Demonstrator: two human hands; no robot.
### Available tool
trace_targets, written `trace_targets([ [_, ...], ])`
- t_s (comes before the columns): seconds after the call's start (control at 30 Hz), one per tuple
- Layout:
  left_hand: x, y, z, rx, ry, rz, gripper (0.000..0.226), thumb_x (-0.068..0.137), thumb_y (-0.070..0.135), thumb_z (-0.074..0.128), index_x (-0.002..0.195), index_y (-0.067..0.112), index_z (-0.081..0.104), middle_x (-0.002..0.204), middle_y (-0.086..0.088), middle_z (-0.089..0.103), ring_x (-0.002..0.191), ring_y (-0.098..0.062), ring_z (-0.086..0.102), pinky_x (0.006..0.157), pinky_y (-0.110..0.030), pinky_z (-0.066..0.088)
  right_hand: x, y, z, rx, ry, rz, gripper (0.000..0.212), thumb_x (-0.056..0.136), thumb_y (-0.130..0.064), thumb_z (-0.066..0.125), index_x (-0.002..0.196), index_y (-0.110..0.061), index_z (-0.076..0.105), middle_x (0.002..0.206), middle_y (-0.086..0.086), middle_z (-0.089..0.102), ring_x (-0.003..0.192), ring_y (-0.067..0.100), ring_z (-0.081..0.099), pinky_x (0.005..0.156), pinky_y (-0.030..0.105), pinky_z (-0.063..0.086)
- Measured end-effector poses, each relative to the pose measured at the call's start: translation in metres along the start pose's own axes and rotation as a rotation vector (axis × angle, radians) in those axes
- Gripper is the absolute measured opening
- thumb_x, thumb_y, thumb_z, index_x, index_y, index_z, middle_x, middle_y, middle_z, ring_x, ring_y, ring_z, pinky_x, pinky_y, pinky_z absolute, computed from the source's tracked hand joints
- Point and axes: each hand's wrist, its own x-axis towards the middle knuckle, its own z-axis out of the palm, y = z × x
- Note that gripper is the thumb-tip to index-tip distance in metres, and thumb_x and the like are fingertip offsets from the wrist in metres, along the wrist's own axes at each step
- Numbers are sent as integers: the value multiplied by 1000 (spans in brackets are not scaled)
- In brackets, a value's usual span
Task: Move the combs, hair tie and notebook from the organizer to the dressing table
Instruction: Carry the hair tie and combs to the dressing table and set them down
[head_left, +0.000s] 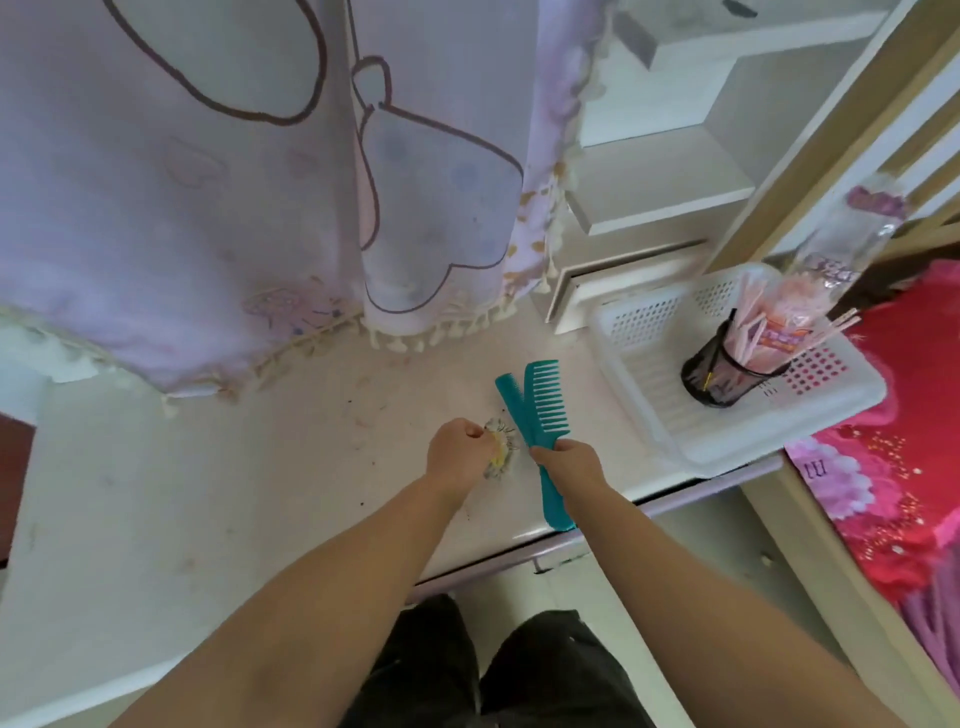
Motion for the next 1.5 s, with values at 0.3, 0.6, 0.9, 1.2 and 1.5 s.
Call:
trace_targets([
  [0.3, 44, -15, -7, 500, 136, 13, 23, 85, 31, 49, 100, 19, 61, 110, -8, 59, 105, -28, 50, 84, -38, 39, 23, -8, 11, -153, 23, -31, 35, 81, -15, 60, 48, -15, 46, 48, -1, 39, 45, 14, 36, 42, 25, 24],
  [0.6, 30, -47, -17, 591, 278, 154, 44, 93, 32, 39, 135, 18, 38, 144, -6, 39, 132, -26, 33, 108, -43, 27, 49, -9, -17, -250, -19, -168, 20, 86, -21, 56, 70, -10, 53, 61, 1, 48, 58, 19, 46, 53, 28, 34],
  [0.9, 28, -85, -19, 844, 91, 159, 59, 96, 44, 12, 146, 25, -15, 158, 0, -18, 144, -16, -19, 117, -43, -10, 62, -10, -18, -588, -1, -276, 26, 85, -31, 57, 88, -5, 57, 88, 11, 58, 72, 26, 54, 59, 30, 39],
  [1.2, 33, -61, -31, 816, 61, 251, 57, 95, 39, 26, 147, 20, 12, 158, -7, 13, 145, -25, 9, 117, -49, 7, 36, 0, -26, -503, 156, -231, 34, 91, -40, 49, 105, -10, 57, 107, 12, 60, 91, 28, 61, 75, 38, 50],
  [1.5, -13, 8, 16, 893, -140, 1116, 45, 85, 22, 55, 127, 5, 52, 132, -17, 56, 121, -33, 53, 99, -51, 42, -76, 90, -40, -661, 530, -166, 44, 96, -42, 32, 135, -24, 40, 140, 1, 46, 127, 23, 42, 104, 40, 32],
])
